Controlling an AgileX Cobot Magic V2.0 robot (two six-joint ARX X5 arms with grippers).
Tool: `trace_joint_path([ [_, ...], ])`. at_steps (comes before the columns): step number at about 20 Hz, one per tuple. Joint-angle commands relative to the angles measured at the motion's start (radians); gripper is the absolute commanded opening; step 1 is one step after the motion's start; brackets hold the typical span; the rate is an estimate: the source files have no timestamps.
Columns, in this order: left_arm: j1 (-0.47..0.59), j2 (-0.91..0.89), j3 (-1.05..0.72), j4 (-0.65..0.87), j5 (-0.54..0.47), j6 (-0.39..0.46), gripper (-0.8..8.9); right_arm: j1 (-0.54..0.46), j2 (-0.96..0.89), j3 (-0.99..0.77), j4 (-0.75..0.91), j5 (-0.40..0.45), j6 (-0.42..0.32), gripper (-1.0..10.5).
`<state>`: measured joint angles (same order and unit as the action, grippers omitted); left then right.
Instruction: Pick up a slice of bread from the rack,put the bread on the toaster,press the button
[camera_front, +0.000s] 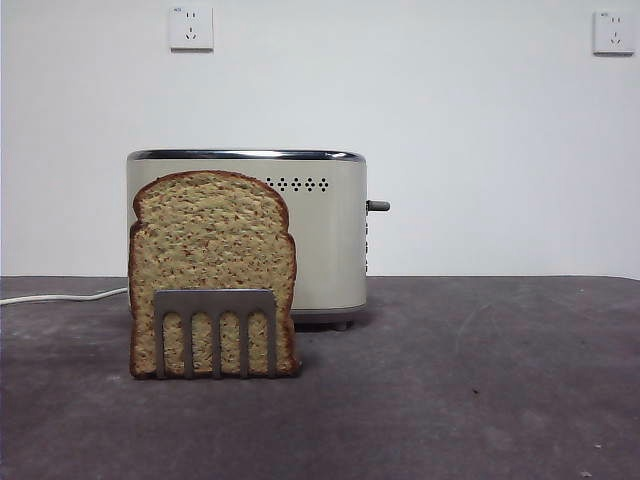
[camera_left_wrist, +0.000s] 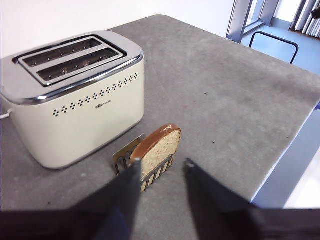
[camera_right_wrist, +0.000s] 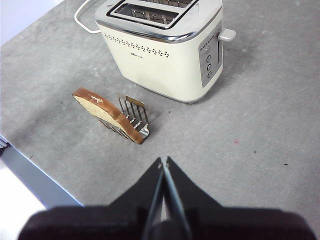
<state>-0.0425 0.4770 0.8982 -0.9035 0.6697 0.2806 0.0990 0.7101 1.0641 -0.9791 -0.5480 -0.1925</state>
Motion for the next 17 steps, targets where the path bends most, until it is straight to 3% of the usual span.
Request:
trace_joint_path([
  [1,-0.041,0.011,0.002,0.015,-0.019,0.029,5.54,0.002,-0.001,-0.001,0.003,-0.002,-0.009,-0.1],
  [10,-0.302,0.305,0.166,0.002,-0.159,0.188,5.53,0.002,0.003,-0.001,0.003,-0.003,-0.009,-0.1],
  [17,-0.507,0.664,0.352,-0.041,-0.367,0.375,5.53,0.002,0.01,-0.001,0.003,-0.003,-0.009,-0.1],
])
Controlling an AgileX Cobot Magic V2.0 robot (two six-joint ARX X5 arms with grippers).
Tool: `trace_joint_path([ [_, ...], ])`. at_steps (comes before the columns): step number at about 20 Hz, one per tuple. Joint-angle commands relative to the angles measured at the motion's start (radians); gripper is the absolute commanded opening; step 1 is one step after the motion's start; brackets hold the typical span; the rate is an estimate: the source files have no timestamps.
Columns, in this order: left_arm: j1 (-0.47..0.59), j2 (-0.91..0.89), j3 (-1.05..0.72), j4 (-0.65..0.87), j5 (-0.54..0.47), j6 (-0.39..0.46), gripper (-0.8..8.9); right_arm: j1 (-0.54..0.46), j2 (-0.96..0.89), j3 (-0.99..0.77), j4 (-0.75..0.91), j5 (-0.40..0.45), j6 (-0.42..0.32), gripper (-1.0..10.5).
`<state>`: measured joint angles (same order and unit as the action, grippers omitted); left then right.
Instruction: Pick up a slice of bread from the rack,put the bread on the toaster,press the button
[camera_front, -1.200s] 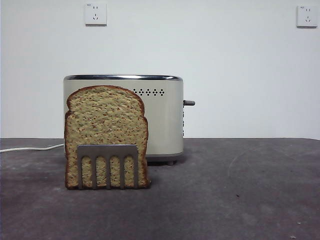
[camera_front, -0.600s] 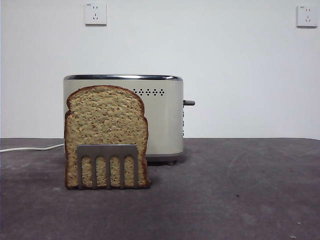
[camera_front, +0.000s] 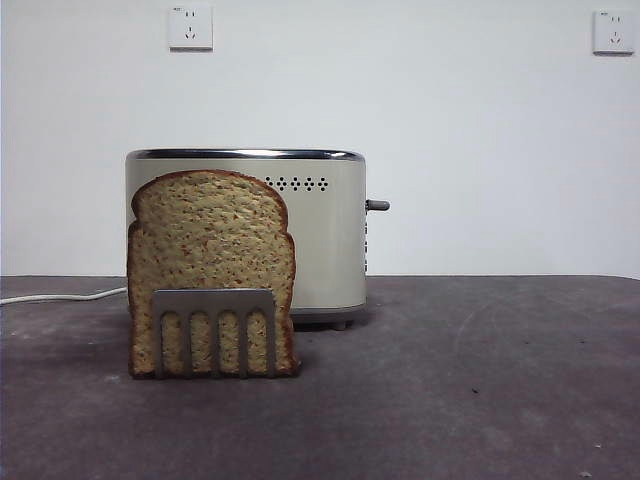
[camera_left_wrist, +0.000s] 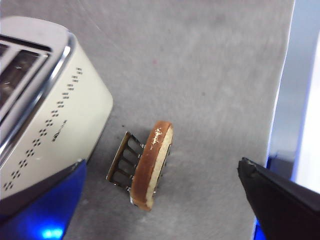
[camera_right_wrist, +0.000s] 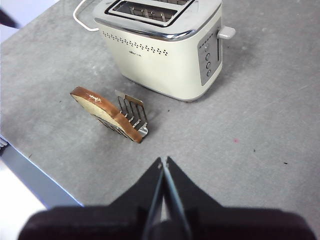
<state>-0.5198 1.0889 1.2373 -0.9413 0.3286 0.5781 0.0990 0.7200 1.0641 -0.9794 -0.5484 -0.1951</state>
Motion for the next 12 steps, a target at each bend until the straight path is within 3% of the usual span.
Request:
trace_joint_path([
  [1,-0.048,0.092,0.021,-0.003,-0.047,0.103,5.53,0.002,0.0,-0.001,0.004,-0.003,-0.006,-0.1],
  [4,-0.08,0.216,0.027,0.004,-0.115,0.156,5.53,0.002,0.0,-0.001,0.004,-0.003,-0.009,-0.1],
  [10,-0.083,0.389,0.027,0.035,-0.133,0.183,5.53,0.002,0.0,-0.001,0.004,-0.003,-0.009,-0.1],
  [12,-0.083,0.424,0.027,0.052,-0.145,0.183,4.88,0.002,0.0,-0.001,0.003,-0.003,-0.009,-0.1],
])
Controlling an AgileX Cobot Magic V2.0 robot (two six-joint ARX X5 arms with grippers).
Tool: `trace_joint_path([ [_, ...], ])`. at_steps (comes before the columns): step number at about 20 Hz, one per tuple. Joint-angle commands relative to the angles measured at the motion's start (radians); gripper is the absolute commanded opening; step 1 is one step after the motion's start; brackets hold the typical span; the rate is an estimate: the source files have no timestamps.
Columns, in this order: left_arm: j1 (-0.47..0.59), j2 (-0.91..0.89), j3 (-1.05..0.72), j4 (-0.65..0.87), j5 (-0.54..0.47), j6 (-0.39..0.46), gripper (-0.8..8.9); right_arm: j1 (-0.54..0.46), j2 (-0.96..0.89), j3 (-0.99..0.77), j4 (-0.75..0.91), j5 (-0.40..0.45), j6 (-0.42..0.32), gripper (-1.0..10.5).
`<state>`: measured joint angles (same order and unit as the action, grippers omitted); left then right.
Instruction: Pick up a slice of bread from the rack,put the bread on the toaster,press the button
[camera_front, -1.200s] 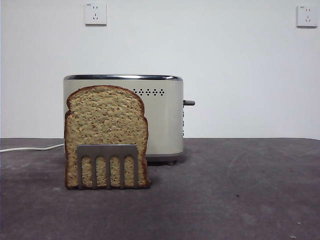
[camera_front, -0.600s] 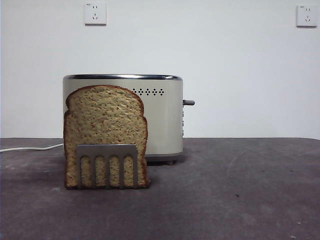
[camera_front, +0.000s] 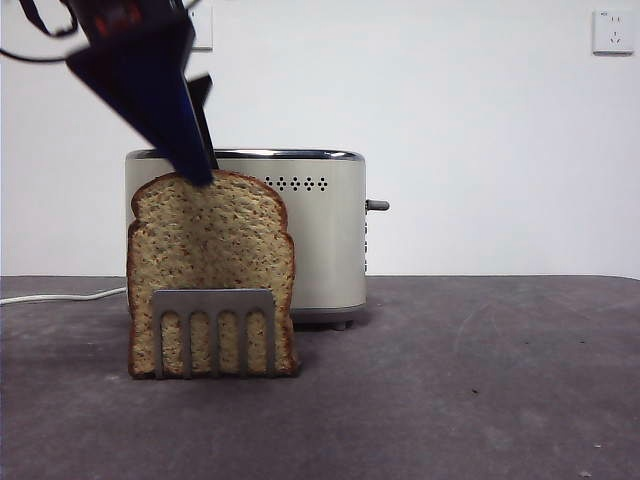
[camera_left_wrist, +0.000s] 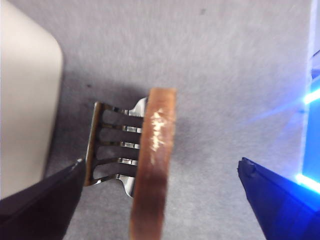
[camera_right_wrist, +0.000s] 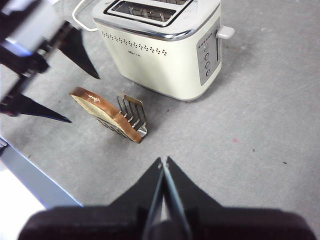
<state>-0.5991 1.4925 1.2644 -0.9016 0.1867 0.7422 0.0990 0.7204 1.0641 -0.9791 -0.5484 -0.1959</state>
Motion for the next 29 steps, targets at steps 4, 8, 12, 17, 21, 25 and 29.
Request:
trace_joint_path([
  [4,-0.004,0.043,0.0,0.014,-0.003,0.018,0.68,0.002,0.0,-0.001,0.003,-0.003,-0.008,-0.1],
  [8,-0.001,0.042,0.0,0.011,-0.003,0.018,-0.09,0.002,0.0,-0.001,0.003,-0.003,-0.008,-0.1],
  [12,-0.001,0.042,0.0,0.014,-0.003,0.018,-0.09,0.002,0.006,-0.001,0.003,-0.003,-0.008,-0.1],
  [17,-0.001,0.009,0.014,0.008,-0.003,0.019,-0.09,0.002,0.015,-0.001,0.003,-0.003,-0.008,-0.1],
  [21,-0.001,-0.027,0.129,-0.063,-0.003,0.019,-0.08,0.002,0.026,-0.001,0.003,-0.003,-0.008,-0.1],
  [25,-0.002,-0.03,0.34,-0.157,-0.058,0.019,-0.08,0.002,0.032,-0.001,0.003,-0.003,-0.008,-0.1],
  [29,-0.008,-0.03,0.49,-0.153,-0.203,0.071,-0.08,0.002,0.032,-0.001,0.003,-0.002,-0.008,-0.1],
])
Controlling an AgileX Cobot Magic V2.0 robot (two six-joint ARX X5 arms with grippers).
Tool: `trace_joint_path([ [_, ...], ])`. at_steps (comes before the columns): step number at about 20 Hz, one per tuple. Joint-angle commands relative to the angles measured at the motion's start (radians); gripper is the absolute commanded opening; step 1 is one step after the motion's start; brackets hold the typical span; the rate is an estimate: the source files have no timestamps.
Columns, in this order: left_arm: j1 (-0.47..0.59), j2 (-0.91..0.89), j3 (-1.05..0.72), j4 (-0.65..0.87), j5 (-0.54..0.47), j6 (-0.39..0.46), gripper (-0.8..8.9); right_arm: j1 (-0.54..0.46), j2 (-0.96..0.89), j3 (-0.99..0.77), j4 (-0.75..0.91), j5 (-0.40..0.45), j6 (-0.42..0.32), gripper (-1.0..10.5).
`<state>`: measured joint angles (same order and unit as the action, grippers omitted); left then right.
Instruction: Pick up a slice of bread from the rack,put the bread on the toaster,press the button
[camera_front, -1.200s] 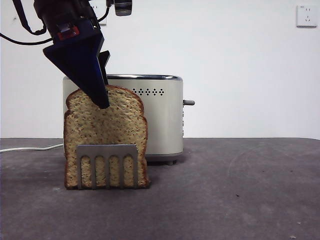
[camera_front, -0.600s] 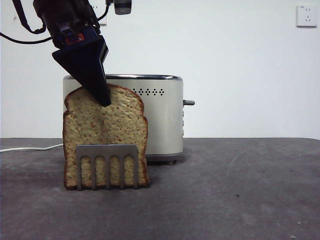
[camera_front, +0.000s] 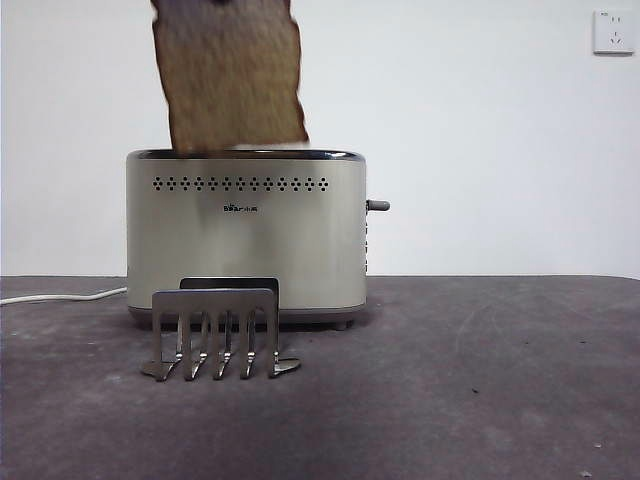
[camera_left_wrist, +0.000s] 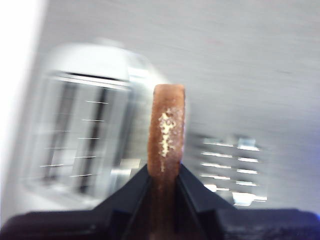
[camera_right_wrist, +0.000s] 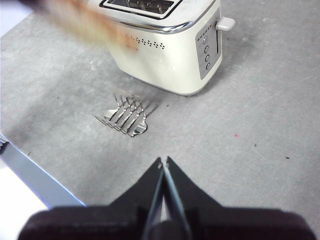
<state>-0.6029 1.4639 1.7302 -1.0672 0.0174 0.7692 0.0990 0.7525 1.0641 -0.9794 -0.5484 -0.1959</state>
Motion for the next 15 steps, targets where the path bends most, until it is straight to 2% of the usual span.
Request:
trace_joint_path([
  [1,-0.004,-0.002,0.04,0.027,-0.056,0.055,-0.09,0.002,0.0,-0.001,0.003,-0.002,-0.008,-0.1],
  [3,-0.003,-0.001,0.043,0.064,-0.071,0.1,-0.09,0.002,0.0,-0.001,0.003,-0.002,-0.008,-0.1],
  [5,-0.001,0.009,0.043,0.095,-0.071,0.18,-0.09,0.002,0.0,-0.001,0.003,-0.002,-0.008,-0.1],
  [8,0.02,0.04,0.043,0.146,-0.069,0.23,-0.09,0.002,0.0,-0.001,0.003,-0.002,-0.008,-0.1],
  [13,0.069,0.091,0.043,0.159,-0.06,0.257,-0.09,0.002,0.0,-0.001,0.002,-0.003,-0.008,-0.1],
  [15,0.089,0.106,0.043,0.159,-0.005,0.256,-0.09,0.002,0.0,-0.001,0.002,-0.003,-0.008,-0.1],
])
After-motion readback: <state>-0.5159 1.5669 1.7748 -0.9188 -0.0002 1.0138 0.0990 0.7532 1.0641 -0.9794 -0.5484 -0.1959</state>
